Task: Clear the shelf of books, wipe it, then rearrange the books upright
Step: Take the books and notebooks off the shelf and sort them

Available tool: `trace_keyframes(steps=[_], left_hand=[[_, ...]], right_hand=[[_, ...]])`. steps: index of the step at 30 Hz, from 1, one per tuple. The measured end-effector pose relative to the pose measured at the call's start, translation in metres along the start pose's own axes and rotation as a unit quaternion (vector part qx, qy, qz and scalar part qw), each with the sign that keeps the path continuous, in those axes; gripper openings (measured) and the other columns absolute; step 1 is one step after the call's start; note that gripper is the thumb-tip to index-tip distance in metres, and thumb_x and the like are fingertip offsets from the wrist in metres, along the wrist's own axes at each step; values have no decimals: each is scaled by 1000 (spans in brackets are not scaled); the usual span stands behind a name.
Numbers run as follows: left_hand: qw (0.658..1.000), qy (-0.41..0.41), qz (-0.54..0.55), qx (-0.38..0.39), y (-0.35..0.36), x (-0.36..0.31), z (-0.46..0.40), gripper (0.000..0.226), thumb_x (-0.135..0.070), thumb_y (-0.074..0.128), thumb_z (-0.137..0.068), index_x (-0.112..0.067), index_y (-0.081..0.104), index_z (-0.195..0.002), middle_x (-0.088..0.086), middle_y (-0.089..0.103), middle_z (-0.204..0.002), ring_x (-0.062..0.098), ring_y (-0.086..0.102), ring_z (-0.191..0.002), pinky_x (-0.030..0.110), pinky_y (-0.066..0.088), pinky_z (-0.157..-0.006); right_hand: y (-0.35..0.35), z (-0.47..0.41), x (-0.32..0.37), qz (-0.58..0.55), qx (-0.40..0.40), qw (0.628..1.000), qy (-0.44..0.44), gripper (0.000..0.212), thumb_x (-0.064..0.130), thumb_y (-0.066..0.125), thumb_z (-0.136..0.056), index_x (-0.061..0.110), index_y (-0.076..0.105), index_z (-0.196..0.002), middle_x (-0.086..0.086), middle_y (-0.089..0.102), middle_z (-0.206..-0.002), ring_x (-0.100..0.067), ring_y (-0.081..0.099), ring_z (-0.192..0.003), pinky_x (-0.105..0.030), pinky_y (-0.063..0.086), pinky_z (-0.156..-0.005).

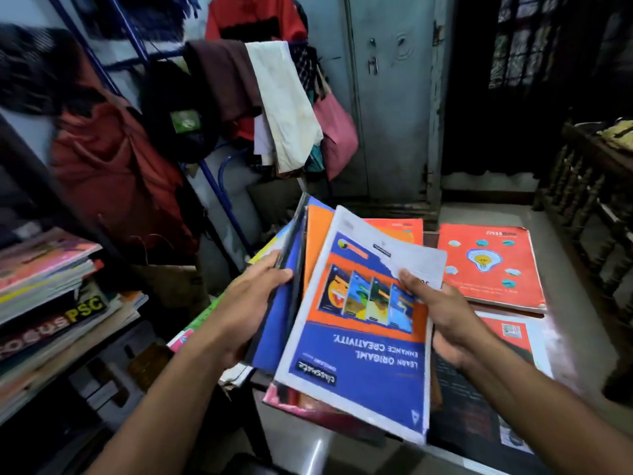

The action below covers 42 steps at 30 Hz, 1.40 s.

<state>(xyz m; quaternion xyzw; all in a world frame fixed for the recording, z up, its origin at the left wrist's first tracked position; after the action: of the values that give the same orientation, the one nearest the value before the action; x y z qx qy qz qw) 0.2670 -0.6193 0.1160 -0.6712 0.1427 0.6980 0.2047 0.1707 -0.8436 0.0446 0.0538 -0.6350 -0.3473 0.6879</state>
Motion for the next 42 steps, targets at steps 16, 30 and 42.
trace_keyframes(steps=[16,30,42], left_hand=[[851,-2,-522,-54,-150,35,-68,72,-36,69,-94,-13,37,-154,11,46,-152,24,45,-139,27,32,-113],[988,-23,-152,-22,-6,51,-16,32,-26,45,-108,-18,71,-91,5,78,-85,21,72,-68,28,52,-60],[893,-24,-447,-46,-20,113,-33,29,-23,44,-105,-9,57,-82,5,62,-80,28,59,-82,37,39,-66]], right_hand=[[-17,-4,-19,-38,-65,997,-35,33,23,69,-91,16,65,-123,-12,77,-103,-29,76,-79,-43,61,-54],[-30,5,-8,27,-119,989,-83,22,17,69,-93,14,68,-114,-6,78,-95,-26,76,-76,-38,61,-55],[-130,38,26,88,-187,975,-82,94,44,99,-40,10,66,-122,-16,76,-107,-34,75,-86,-50,61,-65]])
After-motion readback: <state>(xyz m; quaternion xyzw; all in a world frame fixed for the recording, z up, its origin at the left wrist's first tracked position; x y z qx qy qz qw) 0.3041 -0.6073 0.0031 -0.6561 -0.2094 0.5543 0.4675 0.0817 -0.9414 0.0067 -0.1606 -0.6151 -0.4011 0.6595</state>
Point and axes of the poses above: each hand's wrist, its own z-axis away from the middle knuckle, its own y-axis out of the palm, x = y × z, the point moved 6 cm from there along -z, towards the middle knuckle
